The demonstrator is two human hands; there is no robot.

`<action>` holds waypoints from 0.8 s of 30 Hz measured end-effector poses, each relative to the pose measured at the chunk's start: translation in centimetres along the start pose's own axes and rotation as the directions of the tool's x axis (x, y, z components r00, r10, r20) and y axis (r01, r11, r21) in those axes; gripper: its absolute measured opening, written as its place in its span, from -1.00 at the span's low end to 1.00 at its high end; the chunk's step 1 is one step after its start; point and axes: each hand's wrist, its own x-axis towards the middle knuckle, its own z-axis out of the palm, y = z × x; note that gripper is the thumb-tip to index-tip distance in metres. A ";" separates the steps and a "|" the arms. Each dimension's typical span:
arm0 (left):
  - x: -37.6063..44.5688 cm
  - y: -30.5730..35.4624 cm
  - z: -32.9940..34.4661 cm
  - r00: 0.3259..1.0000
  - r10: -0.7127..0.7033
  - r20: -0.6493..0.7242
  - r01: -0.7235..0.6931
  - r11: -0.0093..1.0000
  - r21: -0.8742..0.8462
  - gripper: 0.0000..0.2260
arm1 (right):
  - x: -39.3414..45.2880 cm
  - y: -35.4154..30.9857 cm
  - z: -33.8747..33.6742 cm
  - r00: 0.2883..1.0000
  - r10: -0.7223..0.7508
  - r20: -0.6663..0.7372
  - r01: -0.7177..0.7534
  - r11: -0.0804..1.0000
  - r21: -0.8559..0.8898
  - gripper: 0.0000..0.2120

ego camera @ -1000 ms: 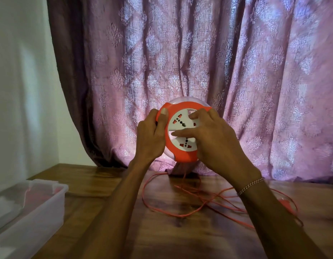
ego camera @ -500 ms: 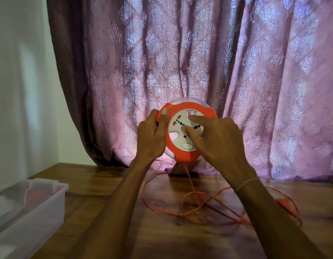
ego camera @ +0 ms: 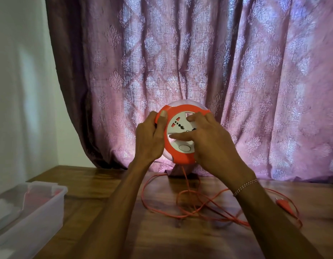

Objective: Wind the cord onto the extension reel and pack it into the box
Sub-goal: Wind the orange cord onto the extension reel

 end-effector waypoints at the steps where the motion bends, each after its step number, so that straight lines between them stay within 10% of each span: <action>1: 0.0 0.0 0.0 1.000 0.003 0.001 -0.003 1.000 -0.002 -0.48 | 0.0 0.1 0.2 1.000 0.009 -0.030 -0.009 1.000 -0.003 -0.49; 9: 0.0 0.2 0.1 1.000 0.004 -0.019 -0.005 1.000 -0.016 -0.49 | -0.2 -0.3 0.6 0.939 0.252 -0.235 -0.243 0.968 0.066 -0.38; 18: 0.1 0.3 0.0 1.000 0.003 -0.003 -0.003 0.999 -0.035 -0.44 | 0.2 0.6 0.3 0.964 0.067 -0.258 -0.035 0.991 0.125 -0.58; 21: 0.0 0.3 -0.1 1.000 0.006 -0.019 -0.007 0.999 -0.044 -0.46 | 0.3 0.8 -0.1 0.977 -0.102 -0.187 0.125 0.985 0.118 -0.80; 24: 0.0 0.3 -0.1 1.000 0.002 -0.014 -0.002 0.999 -0.041 -0.47 | 0.3 0.2 -0.6 0.994 -0.102 0.032 0.102 0.995 0.002 -0.61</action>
